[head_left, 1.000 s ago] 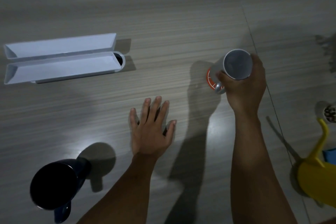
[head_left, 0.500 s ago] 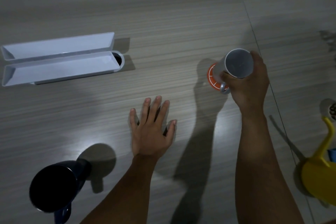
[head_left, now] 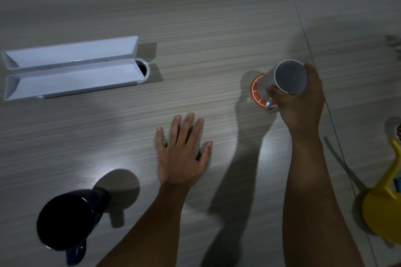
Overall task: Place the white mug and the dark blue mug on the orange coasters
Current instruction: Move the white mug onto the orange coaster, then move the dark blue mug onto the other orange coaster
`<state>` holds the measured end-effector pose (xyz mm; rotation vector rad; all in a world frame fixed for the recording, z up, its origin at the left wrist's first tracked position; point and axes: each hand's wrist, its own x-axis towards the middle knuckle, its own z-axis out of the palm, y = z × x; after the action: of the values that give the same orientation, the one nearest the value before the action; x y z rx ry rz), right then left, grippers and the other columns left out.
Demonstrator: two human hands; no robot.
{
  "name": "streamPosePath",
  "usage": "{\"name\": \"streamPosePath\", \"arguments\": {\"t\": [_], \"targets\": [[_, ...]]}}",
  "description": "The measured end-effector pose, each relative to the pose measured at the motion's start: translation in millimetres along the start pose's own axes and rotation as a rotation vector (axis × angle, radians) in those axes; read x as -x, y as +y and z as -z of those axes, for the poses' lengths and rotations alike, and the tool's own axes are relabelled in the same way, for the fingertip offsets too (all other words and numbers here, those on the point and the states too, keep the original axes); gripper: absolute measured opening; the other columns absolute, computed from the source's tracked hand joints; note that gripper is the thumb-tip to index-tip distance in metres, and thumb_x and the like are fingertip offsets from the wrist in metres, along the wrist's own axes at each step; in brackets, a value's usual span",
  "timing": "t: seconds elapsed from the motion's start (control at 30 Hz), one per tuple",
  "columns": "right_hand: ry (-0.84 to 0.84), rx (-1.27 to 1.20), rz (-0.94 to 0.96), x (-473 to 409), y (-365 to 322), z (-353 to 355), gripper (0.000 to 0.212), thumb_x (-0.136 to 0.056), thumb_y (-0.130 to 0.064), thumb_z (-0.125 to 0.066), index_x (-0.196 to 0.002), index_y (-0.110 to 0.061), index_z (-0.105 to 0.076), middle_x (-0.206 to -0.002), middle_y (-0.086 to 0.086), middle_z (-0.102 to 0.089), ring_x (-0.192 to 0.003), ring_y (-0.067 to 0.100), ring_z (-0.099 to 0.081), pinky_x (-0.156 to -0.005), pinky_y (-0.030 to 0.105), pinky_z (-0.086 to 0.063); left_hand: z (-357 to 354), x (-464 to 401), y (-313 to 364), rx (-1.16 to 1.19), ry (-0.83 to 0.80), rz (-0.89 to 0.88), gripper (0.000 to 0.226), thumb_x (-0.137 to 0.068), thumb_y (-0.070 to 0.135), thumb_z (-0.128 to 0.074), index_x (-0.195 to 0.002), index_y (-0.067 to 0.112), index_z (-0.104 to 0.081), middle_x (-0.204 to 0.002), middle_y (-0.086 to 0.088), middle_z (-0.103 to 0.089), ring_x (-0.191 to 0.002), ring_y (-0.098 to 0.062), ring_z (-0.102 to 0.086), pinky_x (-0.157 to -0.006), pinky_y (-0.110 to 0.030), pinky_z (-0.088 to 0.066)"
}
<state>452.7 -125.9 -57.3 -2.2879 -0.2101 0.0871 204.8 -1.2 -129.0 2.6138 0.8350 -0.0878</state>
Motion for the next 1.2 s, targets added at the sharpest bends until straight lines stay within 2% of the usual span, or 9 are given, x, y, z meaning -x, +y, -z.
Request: {"name": "streamPosePath", "arguments": {"t": [0.1,0.27,0.43,0.57,0.7,0.77,0.9,1.03,1.2], "targets": [[0.011,-0.015,-0.016,2.0,0.7,-0.7,0.096,-0.062,-0.028,-0.090,-0.145,-0.016,-0.044,-0.139,0.005,-0.052,-0.114,0.006,-0.049,-0.084,0.006,-0.039,-0.7,-0.4,-0.1,-0.002,0.006,0.001,0.065,-0.101,0.059,-0.034,-0.161,0.034,-0.023,-0.172,0.005,-0.016,-0.159,-0.021,-0.006,-0.125,-0.062,-0.006],[0.014,0.008,-0.014,2.8,0.3,0.1,0.098,-0.061,-0.031,-0.090,-0.145,-0.016,-0.043,-0.140,0.005,-0.052,-0.122,0.014,-0.053,-0.095,0.026,-0.048,-1.7,-0.7,-0.1,-0.014,0.015,-0.003,0.065,-0.101,0.058,-0.036,-0.160,0.033,-0.024,-0.171,0.005,-0.017,-0.159,-0.022,-0.007,-0.124,-0.063,-0.007],[-0.001,-0.005,-0.046,5.2,1.9,1.2,0.099,-0.068,-0.029,-0.088,-0.151,-0.017,-0.035,-0.146,0.004,-0.045,-0.122,0.006,-0.045,-0.084,0.004,-0.035,-3.8,-0.5,2.3,-0.015,0.011,-0.003,0.065,-0.101,0.058,-0.034,-0.161,0.034,-0.023,-0.172,0.005,-0.016,-0.159,-0.021,-0.006,-0.124,-0.063,-0.007],[-0.007,-0.026,-0.101,13.5,-1.3,-2.6,0.107,-0.070,-0.031,-0.086,-0.156,-0.018,-0.024,-0.153,0.002,-0.041,-0.135,0.016,-0.045,-0.101,0.024,-0.043,-4.5,-0.6,-2.2,-0.026,0.013,-0.011,0.066,-0.101,0.059,-0.032,-0.161,0.033,-0.022,-0.172,0.004,-0.016,-0.159,-0.023,-0.007,-0.124,-0.064,-0.007],[-0.019,-0.072,-0.153,38.4,-4.1,4.5,0.105,-0.070,-0.026,-0.088,-0.153,-0.015,-0.025,-0.150,0.000,-0.041,-0.129,0.011,-0.046,-0.083,-0.003,-0.037,-3.0,-1.6,-2.9,-0.037,0.007,-0.017,0.065,-0.102,0.059,-0.029,-0.161,0.032,-0.020,-0.172,0.002,-0.016,-0.159,-0.024,-0.007,-0.124,-0.064,-0.007],[-0.005,-0.089,-0.200,61.2,-4.1,11.4,0.105,-0.073,-0.028,-0.086,-0.155,-0.014,-0.023,-0.154,0.004,-0.038,-0.135,0.012,-0.042,-0.087,0.003,-0.037,-2.3,-1.1,-1.3,-0.038,0.003,-0.023,0.065,-0.102,0.058,-0.026,-0.161,0.031,-0.020,-0.172,0.002,-0.016,-0.159,-0.024,-0.006,-0.124,-0.064,-0.007],[-0.015,-0.070,-0.247,121.0,-0.6,22.4,0.082,-0.085,-0.030,-0.074,-0.153,-0.013,-0.031,-0.154,0.006,-0.041,-0.135,0.018,-0.047,-0.075,-0.009,-0.031,1.4,7.7,-2.6,-0.042,-0.020,-0.033,0.064,-0.103,0.056,-0.024,-0.161,0.028,-0.024,-0.172,0.003,-0.017,-0.159,-0.023,-0.008,-0.126,-0.060,-0.007],[-0.128,0.031,-0.171,182.3,0.9,22.1,0.057,-0.093,-0.032,-0.062,-0.145,-0.012,-0.047,-0.148,0.007,-0.049,-0.133,0.020,-0.050,-0.100,0.019,-0.041,0.3,61.8,-22.3,-0.001,-0.047,-0.070,0.065,-0.104,0.052,-0.023,-0.162,0.025,-0.019,-0.172,0.000,-0.012,-0.159,-0.021,-0.006,-0.128,-0.053,-0.009],[-0.355,0.163,-0.016,247.6,-2.2,10.7,0.046,-0.095,-0.022,-0.061,-0.138,-0.008,-0.054,-0.142,0.011,-0.053,-0.129,0.022,-0.051,-0.099,0.013,-0.028,-2.4,155.3,-61.2,0.030,-0.048,-0.098,0.063,-0.105,0.049,-0.029,-0.162,0.022,-0.022,-0.171,0.000,-0.016,-0.159,-0.021,-0.011,-0.128,-0.050,-0.014]]}}
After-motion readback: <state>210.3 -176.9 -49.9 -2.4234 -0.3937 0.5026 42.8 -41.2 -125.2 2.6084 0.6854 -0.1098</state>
